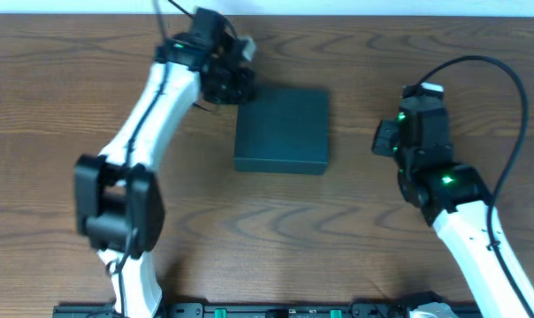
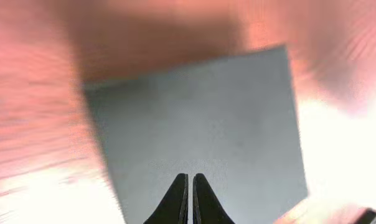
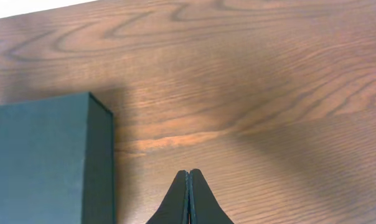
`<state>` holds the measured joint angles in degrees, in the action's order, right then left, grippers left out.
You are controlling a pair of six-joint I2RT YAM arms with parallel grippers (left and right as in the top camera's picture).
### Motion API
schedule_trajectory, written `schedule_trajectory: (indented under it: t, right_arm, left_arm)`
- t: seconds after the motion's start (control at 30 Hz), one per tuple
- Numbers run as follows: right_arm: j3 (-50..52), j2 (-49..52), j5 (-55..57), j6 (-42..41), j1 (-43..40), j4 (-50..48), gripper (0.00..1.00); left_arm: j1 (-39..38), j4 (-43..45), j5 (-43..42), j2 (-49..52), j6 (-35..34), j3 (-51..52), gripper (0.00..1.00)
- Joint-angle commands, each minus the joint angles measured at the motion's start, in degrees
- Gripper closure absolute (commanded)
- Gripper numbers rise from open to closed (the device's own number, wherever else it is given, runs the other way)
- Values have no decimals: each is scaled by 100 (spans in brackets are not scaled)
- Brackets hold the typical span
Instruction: Pack container
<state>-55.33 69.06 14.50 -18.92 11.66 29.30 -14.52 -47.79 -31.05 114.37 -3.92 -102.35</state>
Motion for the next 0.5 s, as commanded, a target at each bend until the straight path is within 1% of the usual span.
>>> schedule_trajectory:
  t: [0.0,0.03,0.1,0.17,0.2,0.27,0.33,0.47]
  right_arm:
    - [-33,-31,-385,275,-297,2,98]
    - [-44,-63,-387,280,-354,20,98]
    - [-55,-162,-428,439,-378,15,98]
    - [-57,-361,-428,490,-376,22,99]
    - [-57,-531,-433,557,-376,22,99]
    - [-57,-772,-450,846,-376,59,98]
    - [-57,-1123,-568,918,-378,179,98]
    - [-57,-1932,-813,981,-378,332,99]
  left_arm:
    - [313,-72,195,-761,-42,-219,94]
    - [387,-129,260,-940,-55,-219,94]
    - [450,-337,678,-1246,-208,-219,94]
    - [439,-758,1237,-1609,-234,-219,94]
    - [428,-1051,1388,-1845,-251,-216,94]
    - [428,-1416,1390,-2166,-251,-210,94]
    - [426,-1705,1456,-2529,-254,-190,94]
    - [361,-2074,2000,-3364,-273,-175,94]
